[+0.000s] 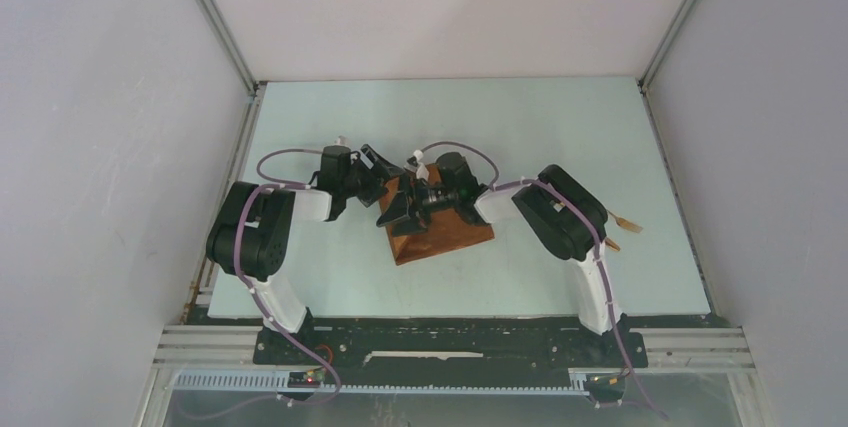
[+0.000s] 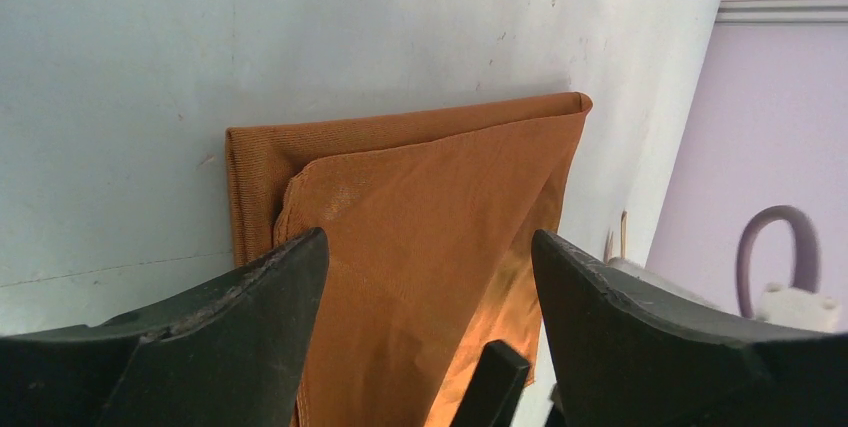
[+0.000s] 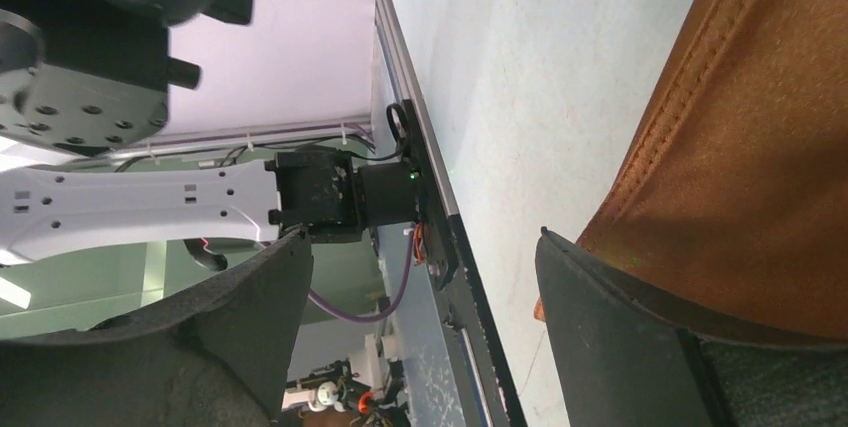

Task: Fold the napkin into a case and place the utensils inside
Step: Smooth out the upper triangle-folded napkin at the center of the board.

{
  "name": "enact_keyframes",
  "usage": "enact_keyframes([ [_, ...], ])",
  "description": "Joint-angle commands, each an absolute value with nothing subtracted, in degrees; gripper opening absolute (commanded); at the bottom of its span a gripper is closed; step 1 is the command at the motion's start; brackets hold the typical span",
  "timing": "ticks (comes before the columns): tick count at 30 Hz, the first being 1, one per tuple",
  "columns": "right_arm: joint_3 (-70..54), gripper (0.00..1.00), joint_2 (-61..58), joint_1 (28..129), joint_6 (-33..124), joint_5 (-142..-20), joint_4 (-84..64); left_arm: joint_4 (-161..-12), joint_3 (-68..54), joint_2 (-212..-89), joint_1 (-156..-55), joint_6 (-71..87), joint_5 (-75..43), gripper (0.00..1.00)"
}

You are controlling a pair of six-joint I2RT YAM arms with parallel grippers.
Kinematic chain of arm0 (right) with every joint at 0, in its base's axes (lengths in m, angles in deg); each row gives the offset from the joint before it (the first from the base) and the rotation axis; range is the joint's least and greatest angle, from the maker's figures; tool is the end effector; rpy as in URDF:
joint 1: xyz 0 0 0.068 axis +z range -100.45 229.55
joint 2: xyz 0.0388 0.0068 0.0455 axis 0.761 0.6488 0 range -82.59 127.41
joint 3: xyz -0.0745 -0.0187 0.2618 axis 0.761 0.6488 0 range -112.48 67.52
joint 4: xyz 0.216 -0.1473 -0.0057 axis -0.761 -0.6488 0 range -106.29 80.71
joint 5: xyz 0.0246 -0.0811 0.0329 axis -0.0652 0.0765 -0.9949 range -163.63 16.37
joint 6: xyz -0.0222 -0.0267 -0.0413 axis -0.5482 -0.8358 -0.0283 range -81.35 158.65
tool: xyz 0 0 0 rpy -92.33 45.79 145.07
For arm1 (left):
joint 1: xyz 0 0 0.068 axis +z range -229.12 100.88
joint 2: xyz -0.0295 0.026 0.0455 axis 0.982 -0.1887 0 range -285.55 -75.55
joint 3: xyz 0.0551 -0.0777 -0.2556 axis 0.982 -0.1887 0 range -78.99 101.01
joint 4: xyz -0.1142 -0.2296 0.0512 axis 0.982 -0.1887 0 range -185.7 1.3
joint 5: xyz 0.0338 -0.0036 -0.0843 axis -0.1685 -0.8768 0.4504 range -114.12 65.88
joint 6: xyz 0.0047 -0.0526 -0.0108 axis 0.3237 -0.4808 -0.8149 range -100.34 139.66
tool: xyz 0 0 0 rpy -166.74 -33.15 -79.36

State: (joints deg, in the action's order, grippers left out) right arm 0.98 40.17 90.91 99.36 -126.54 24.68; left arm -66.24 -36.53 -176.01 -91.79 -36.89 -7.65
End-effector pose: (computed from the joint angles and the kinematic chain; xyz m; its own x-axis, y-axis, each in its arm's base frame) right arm 0.3095 0.3104 0.1292 -0.9699 -0.1530 -0.1895 -0.2183 0.2008 0.9550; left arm 0.3262 -0.0836 0.1342 -0.6759 -0.6682 -0.3110 -0.2333 0.5942 -0.7697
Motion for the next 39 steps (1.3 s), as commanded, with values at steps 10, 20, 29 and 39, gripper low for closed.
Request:
enact_keyframes([
  [10, 6.5, 0.88, 43.7, 94.0, 101.8, -128.4, 35.1, -71.3, -38.2, -178.0, -90.5, -35.0, -10.3, 0.86],
  [20, 10.9, 0.88, 35.4, 96.0, 88.0, -131.0, 17.1, -72.3, -37.7, -178.0, -90.4, -34.2, -9.9, 0.86],
  [29, 4.6, 0.86, 12.1, 100.5, 64.9, -87.0, -42.7, -76.9, -34.7, -168.1, -90.4, -35.6, -3.8, 0.91],
  [39, -19.1, 0.48, 26.7, 114.6, 71.8, -61.0, -58.2, -105.3, -25.8, -149.0, -85.6, -27.9, -5.8, 0.94],
])
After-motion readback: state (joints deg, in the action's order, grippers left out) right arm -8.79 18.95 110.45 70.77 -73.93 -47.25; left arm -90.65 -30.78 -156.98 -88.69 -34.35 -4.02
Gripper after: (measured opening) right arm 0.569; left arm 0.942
